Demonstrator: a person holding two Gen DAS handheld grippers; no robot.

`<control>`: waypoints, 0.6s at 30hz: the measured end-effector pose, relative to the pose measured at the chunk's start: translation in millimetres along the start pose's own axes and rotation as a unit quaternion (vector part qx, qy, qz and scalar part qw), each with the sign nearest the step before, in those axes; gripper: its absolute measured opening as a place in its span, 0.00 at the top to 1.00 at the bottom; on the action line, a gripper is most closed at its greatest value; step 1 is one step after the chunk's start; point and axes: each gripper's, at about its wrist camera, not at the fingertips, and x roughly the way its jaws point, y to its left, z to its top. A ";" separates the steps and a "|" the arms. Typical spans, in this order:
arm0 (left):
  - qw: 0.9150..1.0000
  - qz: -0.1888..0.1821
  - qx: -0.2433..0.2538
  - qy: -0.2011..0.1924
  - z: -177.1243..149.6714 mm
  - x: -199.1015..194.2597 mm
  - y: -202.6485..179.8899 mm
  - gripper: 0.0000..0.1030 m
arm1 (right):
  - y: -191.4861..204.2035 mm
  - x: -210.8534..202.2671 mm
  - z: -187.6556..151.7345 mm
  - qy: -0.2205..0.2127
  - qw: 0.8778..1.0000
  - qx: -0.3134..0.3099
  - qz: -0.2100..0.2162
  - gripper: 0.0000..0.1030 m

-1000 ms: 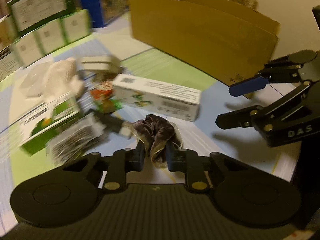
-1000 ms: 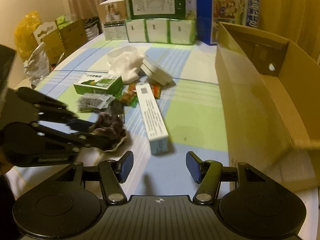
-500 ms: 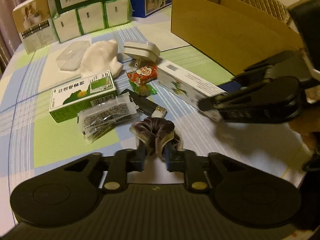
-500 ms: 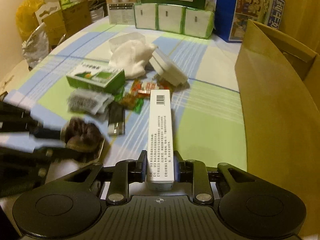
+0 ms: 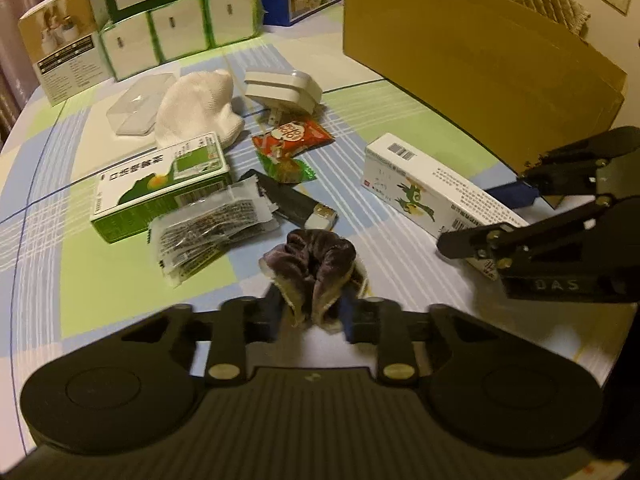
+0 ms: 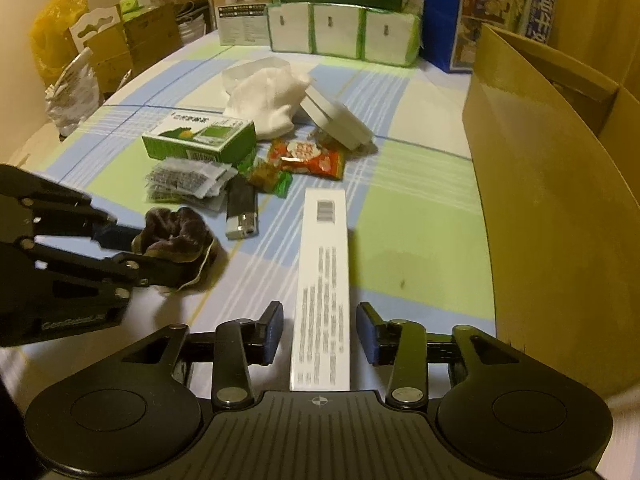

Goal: Organize objects
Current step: 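Carry scrunchie and white box into the cardboard box and open both tools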

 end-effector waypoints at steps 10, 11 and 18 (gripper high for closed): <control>0.999 0.009 -0.039 -0.009 0.2 -29.4 -2.1 0.88 | 4.4 -9.2 4.4 -0.006 1.000 0.018 -0.008 0.78; 0.999 0.009 -0.043 -0.012 0.4 -33.5 -3.6 0.88 | 4.5 -14.7 3.8 -0.010 1.000 0.024 -0.008 0.78; 0.998 0.005 -0.053 -0.033 17.1 -68.8 -23.6 0.88 | -4.1 -81.9 11.2 -0.072 0.995 0.062 -0.008 0.78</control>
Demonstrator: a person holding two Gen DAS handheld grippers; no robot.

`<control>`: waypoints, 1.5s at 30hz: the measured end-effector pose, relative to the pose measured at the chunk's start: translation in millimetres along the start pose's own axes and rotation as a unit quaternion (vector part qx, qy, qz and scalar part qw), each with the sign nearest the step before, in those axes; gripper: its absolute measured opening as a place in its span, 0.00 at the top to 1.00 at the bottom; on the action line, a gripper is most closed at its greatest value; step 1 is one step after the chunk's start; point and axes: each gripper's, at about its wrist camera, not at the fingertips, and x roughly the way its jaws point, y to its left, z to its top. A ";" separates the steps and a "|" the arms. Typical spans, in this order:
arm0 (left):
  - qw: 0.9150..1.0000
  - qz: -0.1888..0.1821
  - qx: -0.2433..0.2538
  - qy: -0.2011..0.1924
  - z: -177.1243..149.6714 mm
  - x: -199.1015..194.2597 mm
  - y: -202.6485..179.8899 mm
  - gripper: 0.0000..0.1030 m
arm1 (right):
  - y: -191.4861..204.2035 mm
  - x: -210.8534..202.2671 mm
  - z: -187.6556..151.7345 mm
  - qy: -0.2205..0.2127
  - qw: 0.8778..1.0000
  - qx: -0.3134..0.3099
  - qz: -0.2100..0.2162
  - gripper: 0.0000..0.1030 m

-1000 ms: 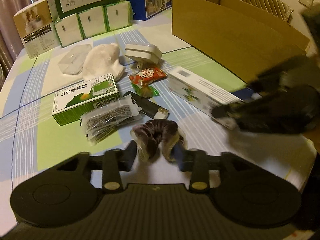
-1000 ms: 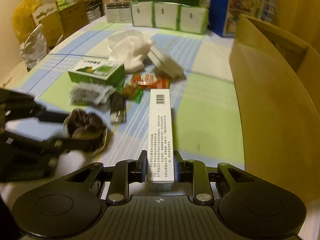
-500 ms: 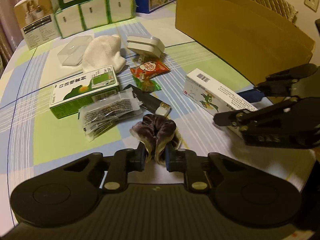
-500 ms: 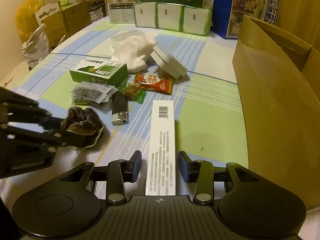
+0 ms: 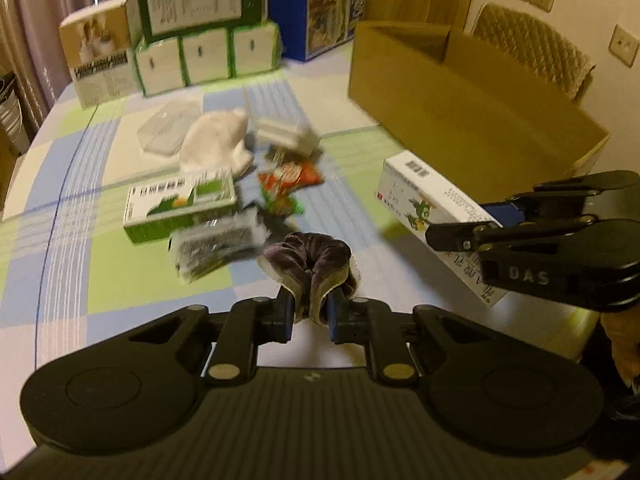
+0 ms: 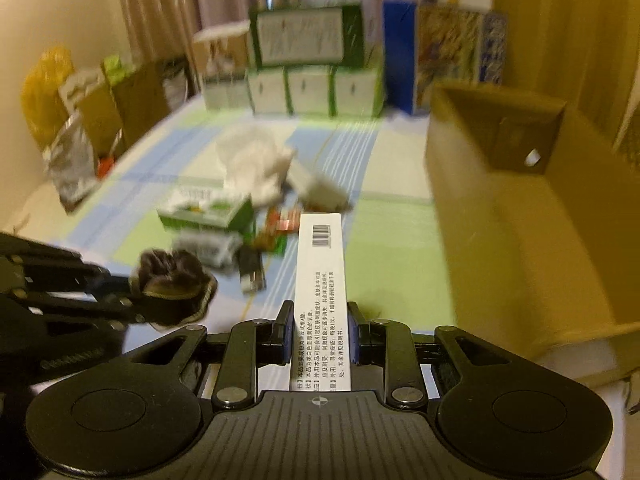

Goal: Organize objects
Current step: 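Carry scrunchie and white box into the cardboard box and open both tools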

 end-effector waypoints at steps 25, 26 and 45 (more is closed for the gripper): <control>0.989 -0.080 0.100 -0.074 139.1 14.3 -176.8 0.86 | -186.7 -97.5 49.9 -0.072 0.986 0.111 -0.102 0.78; 0.989 -0.077 0.105 -0.072 140.9 20.6 -180.7 0.85 | -190.6 -96.4 49.2 -0.072 0.986 0.114 -0.102 0.78; 0.994 -0.045 0.058 -0.086 125.5 1.9 -140.9 0.58 | -201.6 -67.0 56.1 -0.094 0.984 0.122 -0.092 0.74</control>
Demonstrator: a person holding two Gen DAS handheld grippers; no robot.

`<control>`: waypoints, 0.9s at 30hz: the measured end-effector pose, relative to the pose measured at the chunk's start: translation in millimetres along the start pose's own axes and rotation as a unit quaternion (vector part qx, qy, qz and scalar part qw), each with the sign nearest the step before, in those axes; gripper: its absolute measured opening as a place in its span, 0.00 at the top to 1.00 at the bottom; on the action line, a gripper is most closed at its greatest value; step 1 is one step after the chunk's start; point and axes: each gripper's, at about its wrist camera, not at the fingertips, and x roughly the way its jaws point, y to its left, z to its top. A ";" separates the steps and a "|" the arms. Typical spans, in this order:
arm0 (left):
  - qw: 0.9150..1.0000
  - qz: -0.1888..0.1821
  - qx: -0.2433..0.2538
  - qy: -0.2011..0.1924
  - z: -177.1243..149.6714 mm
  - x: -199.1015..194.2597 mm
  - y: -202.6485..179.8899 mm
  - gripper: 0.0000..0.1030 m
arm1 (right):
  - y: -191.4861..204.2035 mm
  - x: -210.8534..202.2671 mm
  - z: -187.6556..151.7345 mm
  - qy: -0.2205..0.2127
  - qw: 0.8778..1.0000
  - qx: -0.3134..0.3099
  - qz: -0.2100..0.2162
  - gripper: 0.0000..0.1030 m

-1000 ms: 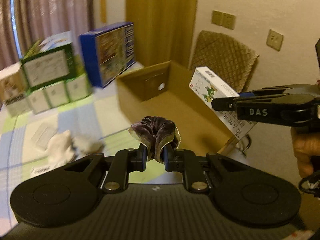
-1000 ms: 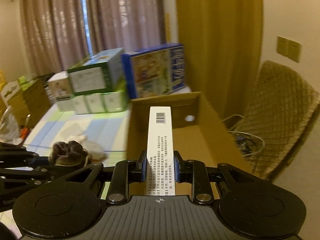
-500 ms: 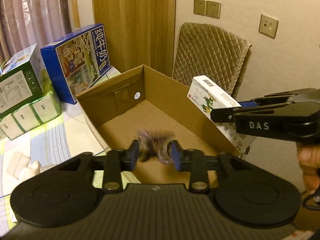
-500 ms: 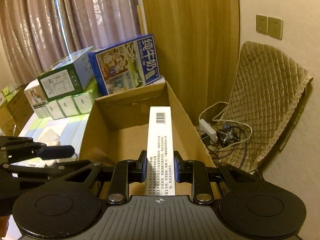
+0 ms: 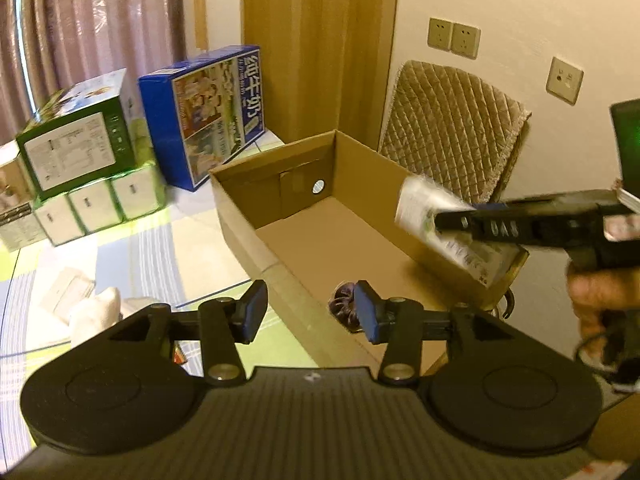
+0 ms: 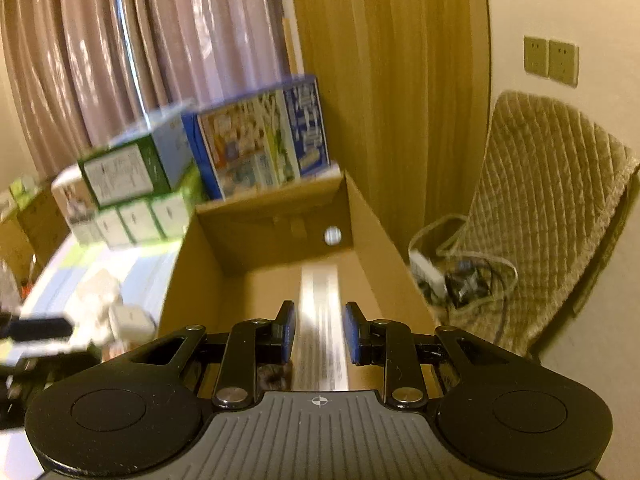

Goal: Organize objects
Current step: 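Carry scrunchie and white box into the cardboard box and open both tools, then move both tools back over the remaining items on the table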

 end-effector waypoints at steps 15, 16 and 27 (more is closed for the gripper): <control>0.998 0.038 -0.058 -0.009 -46.1 -69.1 53.8 0.43 | 50.1 -75.2 -10.6 -0.039 0.998 0.013 0.041 0.39; 0.997 0.044 -0.061 -0.009 -51.4 -75.6 58.4 0.41 | 58.1 -80.8 -12.9 -0.042 0.998 0.013 0.048 0.37; 0.988 0.106 -0.112 -0.008 -108.5 -142.7 114.4 0.14 | 137.0 -108.6 -55.4 -0.040 0.993 -0.013 0.110 0.05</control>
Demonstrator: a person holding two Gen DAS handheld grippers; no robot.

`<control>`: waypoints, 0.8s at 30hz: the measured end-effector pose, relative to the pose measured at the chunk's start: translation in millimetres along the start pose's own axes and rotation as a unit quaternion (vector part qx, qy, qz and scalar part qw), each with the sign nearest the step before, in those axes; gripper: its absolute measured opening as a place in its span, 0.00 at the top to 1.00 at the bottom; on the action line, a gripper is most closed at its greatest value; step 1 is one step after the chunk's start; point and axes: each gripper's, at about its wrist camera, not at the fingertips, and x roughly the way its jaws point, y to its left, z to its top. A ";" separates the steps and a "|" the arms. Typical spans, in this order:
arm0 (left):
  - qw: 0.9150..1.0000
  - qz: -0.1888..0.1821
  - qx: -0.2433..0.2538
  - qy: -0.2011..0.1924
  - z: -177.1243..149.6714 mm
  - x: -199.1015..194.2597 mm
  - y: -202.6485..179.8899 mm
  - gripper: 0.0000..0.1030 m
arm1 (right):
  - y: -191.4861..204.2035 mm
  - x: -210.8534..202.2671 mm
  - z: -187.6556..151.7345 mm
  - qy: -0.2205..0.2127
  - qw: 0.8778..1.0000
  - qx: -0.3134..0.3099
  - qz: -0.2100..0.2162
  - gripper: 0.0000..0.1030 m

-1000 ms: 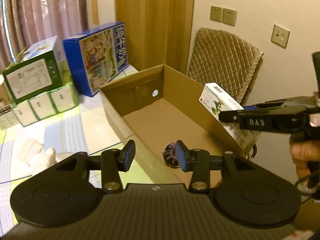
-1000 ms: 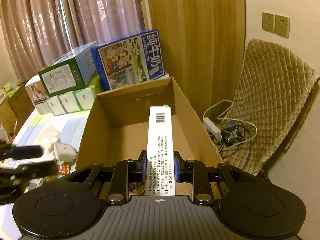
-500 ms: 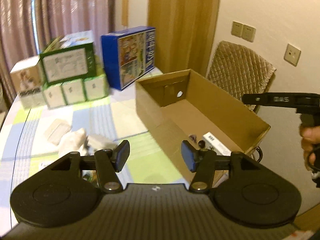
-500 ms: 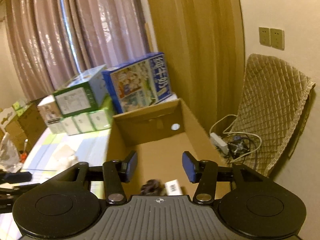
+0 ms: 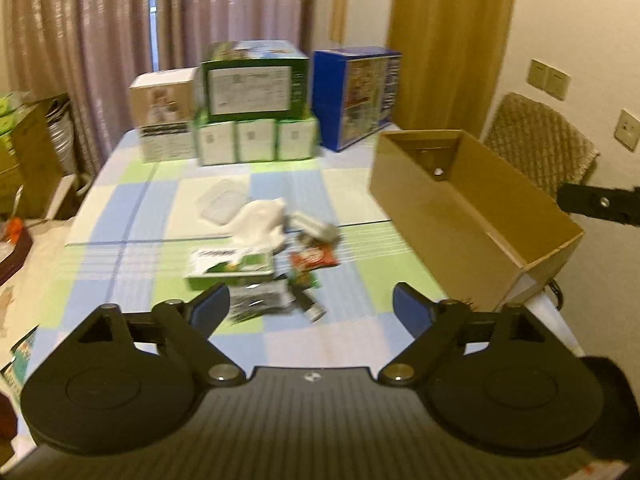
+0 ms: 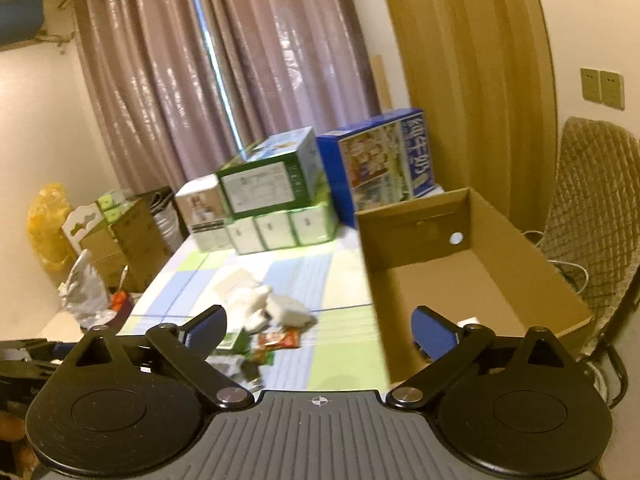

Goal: Organize objects
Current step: 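Move both tools back over the remaining items on the table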

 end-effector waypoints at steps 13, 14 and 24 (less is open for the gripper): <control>0.998 0.053 -0.027 0.004 -18.0 -11.7 50.6 0.01 | 48.4 32.4 -41.0 0.044 0.997 -0.044 0.038 0.03; 0.998 0.056 -0.027 0.007 -18.8 -9.3 53.8 0.01 | 50.0 37.6 -43.8 0.048 0.997 -0.047 0.038 0.03; 0.999 0.035 0.013 0.023 -22.2 33.5 74.1 0.01 | 51.2 90.8 -57.8 0.089 0.994 -0.055 0.035 0.04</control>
